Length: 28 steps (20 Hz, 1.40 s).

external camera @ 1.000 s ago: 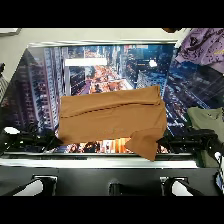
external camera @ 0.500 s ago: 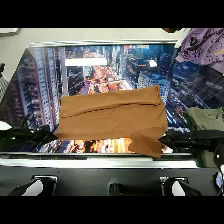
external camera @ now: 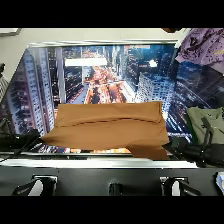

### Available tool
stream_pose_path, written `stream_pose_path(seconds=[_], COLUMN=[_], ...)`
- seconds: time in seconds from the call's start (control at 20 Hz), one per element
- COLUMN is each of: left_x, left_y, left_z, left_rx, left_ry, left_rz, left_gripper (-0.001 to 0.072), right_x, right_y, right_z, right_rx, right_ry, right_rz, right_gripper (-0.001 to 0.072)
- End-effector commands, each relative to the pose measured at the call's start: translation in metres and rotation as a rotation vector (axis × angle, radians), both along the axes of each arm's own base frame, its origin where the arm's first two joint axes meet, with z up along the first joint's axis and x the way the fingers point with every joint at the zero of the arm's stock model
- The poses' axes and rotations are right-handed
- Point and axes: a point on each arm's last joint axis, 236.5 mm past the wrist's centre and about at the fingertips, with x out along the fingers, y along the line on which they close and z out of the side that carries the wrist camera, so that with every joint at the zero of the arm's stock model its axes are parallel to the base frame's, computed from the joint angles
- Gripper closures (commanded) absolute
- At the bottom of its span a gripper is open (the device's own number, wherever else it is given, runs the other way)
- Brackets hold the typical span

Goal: Fold the clothes and pants, and hang the long-sleeved shirts on hangers.

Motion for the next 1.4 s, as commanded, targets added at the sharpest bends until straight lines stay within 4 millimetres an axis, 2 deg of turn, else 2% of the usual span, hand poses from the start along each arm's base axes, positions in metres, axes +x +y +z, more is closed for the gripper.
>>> stream_pose_path(seconds=[0.0,0.15,0.3,0.4,0.55,0.65,0.9,1.0,1.2,1.35], left_x=[0.019,0.042,0.068,0.084,0.107,0.121,0.151,0.165,0.185,0.195], left_y=[0.007,0.008,0.011,0.011,0.019,0.022,0.03,0.025,0.004,-0.008], left_z=[0.001,-0.014,-0.029,-0.038,-0.048,-0.054,-0.066,-0.068,-0.083,-0.097], left_rx=[0.05,0.06,0.047,0.024,0.026,0.027,0.036,0.043,0.04,0.035], left_ry=[-0.071,-0.089,-0.11,-0.125,-0.144,-0.151,-0.141,-0.147,-0.131,-0.108], left_rz=[0.01,0.014,0.056,0.089,0.11,0.105,0.048,-0.002,-0.093,-0.129], left_gripper=[0.0692,0.0692,0.0691,0.0692,0.0692,0.0692,0.0691,0.0692,0.0692,0.0691], right_x=[0.028,0.075,0.112,0.141,0.188,0.208,0.249,0.26,0.271,0.271], right_y=[-0.009,-0.012,-0.014,-0.003,0.003,0.005,-0.015,-0.018,-0.027,-0.027], right_z=[0.011,0.008,-0.006,-0.022,-0.049,-0.061,-0.07,-0.072,-0.088,-0.106], right_rx=[0.007,0.113,0.113,0.078,0.029,0.033,-0.035,-0.048,-0.082,-0.074], right_ry=[-0.053,-0.089,-0.104,-0.108,-0.1,-0.076,-0.066,-0.062,-0.027,0.013], right_rz=[-0.01,-0.018,0.031,0.077,0.057,0.062,0.066,0.084,0.11,0.114], right_gripper=[0.0683,0.0683,0.0683,0.0683,0.0683,0.0683,0.0683,0.0683,0.0683,0.0682])
